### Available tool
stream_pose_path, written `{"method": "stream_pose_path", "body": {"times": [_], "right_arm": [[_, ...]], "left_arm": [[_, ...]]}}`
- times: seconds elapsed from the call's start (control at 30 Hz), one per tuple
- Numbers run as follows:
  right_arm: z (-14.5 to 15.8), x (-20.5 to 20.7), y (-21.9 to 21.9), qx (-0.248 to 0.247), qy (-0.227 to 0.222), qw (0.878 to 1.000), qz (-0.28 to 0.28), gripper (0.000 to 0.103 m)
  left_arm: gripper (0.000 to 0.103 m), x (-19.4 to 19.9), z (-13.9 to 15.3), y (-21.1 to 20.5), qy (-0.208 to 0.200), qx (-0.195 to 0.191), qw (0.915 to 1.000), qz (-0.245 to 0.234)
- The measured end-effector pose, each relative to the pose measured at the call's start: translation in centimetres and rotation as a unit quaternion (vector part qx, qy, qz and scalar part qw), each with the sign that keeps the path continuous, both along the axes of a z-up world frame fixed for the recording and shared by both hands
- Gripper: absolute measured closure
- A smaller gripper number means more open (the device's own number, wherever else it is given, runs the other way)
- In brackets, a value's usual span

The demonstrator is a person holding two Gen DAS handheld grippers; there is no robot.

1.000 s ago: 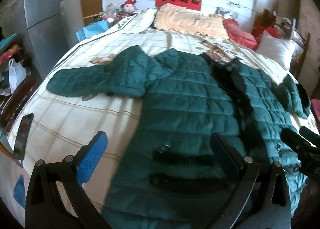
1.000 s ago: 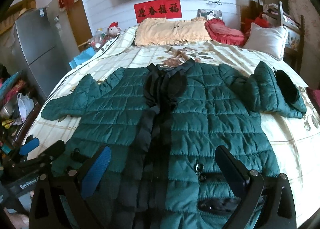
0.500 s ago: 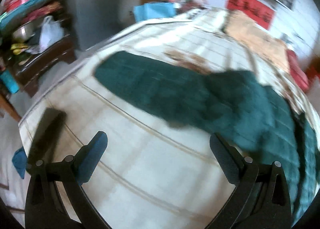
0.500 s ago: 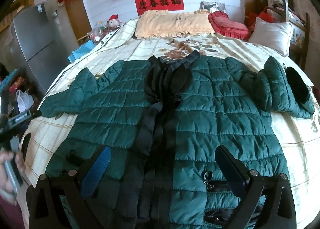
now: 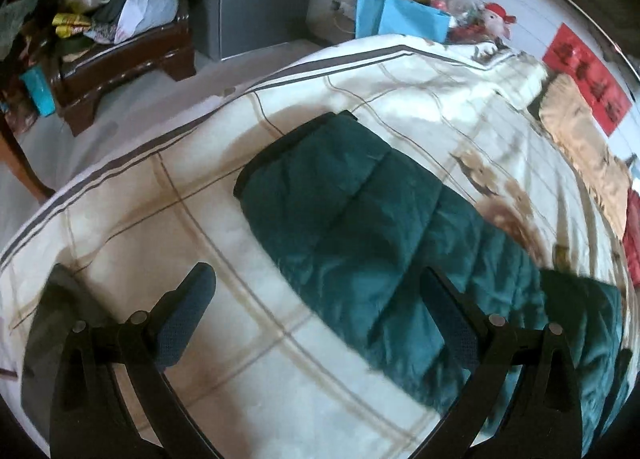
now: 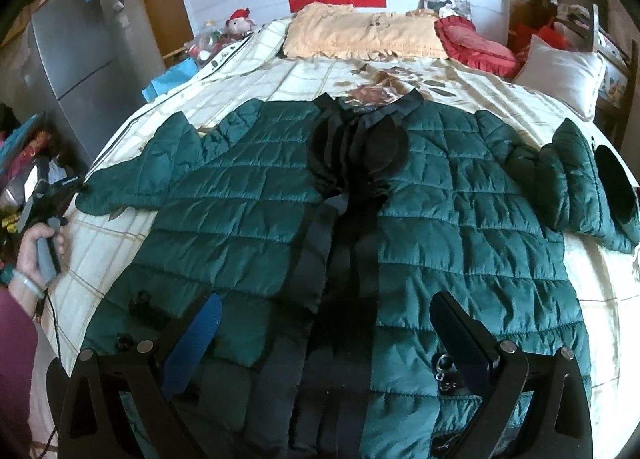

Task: Fold large clothes
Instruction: 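Move the left tool to the sleeve nearest it and grasp the cuff, then lift the sleeve with the left tool and fold it across the jacket body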

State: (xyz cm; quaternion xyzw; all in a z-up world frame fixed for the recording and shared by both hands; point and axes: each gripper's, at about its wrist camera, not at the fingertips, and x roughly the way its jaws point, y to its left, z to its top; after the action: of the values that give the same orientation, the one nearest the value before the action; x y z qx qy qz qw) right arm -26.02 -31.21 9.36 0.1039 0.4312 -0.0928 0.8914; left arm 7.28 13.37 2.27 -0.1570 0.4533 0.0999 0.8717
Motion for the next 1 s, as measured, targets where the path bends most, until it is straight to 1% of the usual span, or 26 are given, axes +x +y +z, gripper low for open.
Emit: {"method": "stream_pose_path", "body": {"times": [0.1, 0.13, 0.17, 0.2, 0.27, 0.3, 0.33, 0.37, 0.4, 0.43, 0.47, 0.5, 0.53, 0.6, 0.63, 0.7, 0.77, 0.87, 1.0], "right_arm": [[-0.4, 0.4, 0.0, 0.000, 0.009, 1.000, 0.001, 0.000], [-0.5, 0.5, 0.0, 0.001, 0.011, 1.000, 0.001, 0.000], [-0.6, 0.5, 0.0, 0.001, 0.013, 1.000, 0.000, 0.000], [-0.7, 0.7, 0.0, 0.003, 0.016, 1.000, -0.001, 0.000], [-0.9, 0.8, -0.1, 0.006, 0.019, 1.000, -0.003, 0.000], [-1.0, 0.9, -0.2, 0.009, 0.021, 1.000, -0.004, 0.000], [-1.1, 0.9, -0.2, 0.011, 0.022, 1.000, -0.004, 0.000], [-1.2, 1.0, -0.2, 0.011, 0.024, 1.000, -0.005, 0.000], [-1.3, 1.1, -0.2, 0.011, 0.026, 1.000, -0.005, 0.000], [-1.4, 1.2, -0.2, 0.011, 0.028, 1.000, -0.005, 0.000], [-1.4, 1.3, -0.1, 0.010, 0.028, 1.000, -0.004, 0.000], [-1.5, 1.4, -0.1, 0.010, 0.031, 0.999, -0.004, 0.000], [-1.5, 1.4, 0.0, 0.010, 0.033, 0.999, -0.003, 0.000], [-1.5, 1.5, 0.2, 0.007, 0.033, 0.999, 0.002, 0.000], [-1.5, 1.5, 0.2, 0.005, 0.033, 0.999, 0.003, 0.000], [-1.5, 1.5, 0.2, 0.004, 0.033, 0.999, 0.003, 0.000], [-1.7, 1.6, 0.1, 0.009, 0.033, 0.999, 0.000, 0.000], [-1.9, 1.6, 0.1, 0.020, 0.034, 0.999, 0.001, 0.000], [-1.5, 1.4, 0.4, 0.010, 0.029, 1.000, 0.008, 0.000]], "left_arm": [[0.003, 0.9, -0.5, 0.2, 0.001, -0.007, 1.0000, 0.001], [0.009, 1.1, -0.7, 0.2, 0.002, -0.010, 1.0000, 0.000], [0.011, 1.4, -0.9, 0.3, 0.004, -0.014, 0.9999, -0.003], [0.014, 1.5, -0.9, 0.3, -0.002, -0.007, 1.0000, -0.003], [0.028, 1.8, -0.8, 0.3, -0.011, -0.006, 0.9999, -0.006], [0.032, 2.0, -0.8, 0.3, -0.013, -0.008, 0.9998, -0.009], [0.041, 2.1, -0.8, 0.3, -0.014, -0.007, 0.9998, -0.010], [0.052, 2.3, -0.8, 0.3, -0.015, -0.003, 0.9998, -0.011], [0.060, 2.4, -0.8, 0.3, -0.017, 0.000, 0.9998, -0.011], [0.074, 2.5, -0.7, 0.3, -0.019, 0.003, 0.9998, -0.011], [0.082, 2.7, -0.5, 0.5, -0.021, 0.004, 0.9997, -0.010], [0.085, 2.8, -0.2, 0.8, -0.022, 0.005, 0.9997, -0.010], [0.088, 3.0, 0.4, 1.2, -0.027, 0.008, 0.9996, -0.009], [0.090, 3.0, 1.8, 2.2, -0.043, 0.021, 0.9988, 0.006], [0.090, 3.0, 2.4, 2.9, -0.050, 0.021, 0.9984, 0.012], [0.090, 2.9, 3.6, 4.1, -0.060, 0.006, 0.9980, 0.020], [0.090, 2.6, 4.5, 4.5, -0.069, 0.001, 0.9973, 0.026], [0.091, 1.5, 5.3, 3.7, -0.079, 0.004, 0.9967, 0.015], [0.091, -0.4, 6.5, 1.9, -0.096, -0.005, 0.9952, -0.015]]}}
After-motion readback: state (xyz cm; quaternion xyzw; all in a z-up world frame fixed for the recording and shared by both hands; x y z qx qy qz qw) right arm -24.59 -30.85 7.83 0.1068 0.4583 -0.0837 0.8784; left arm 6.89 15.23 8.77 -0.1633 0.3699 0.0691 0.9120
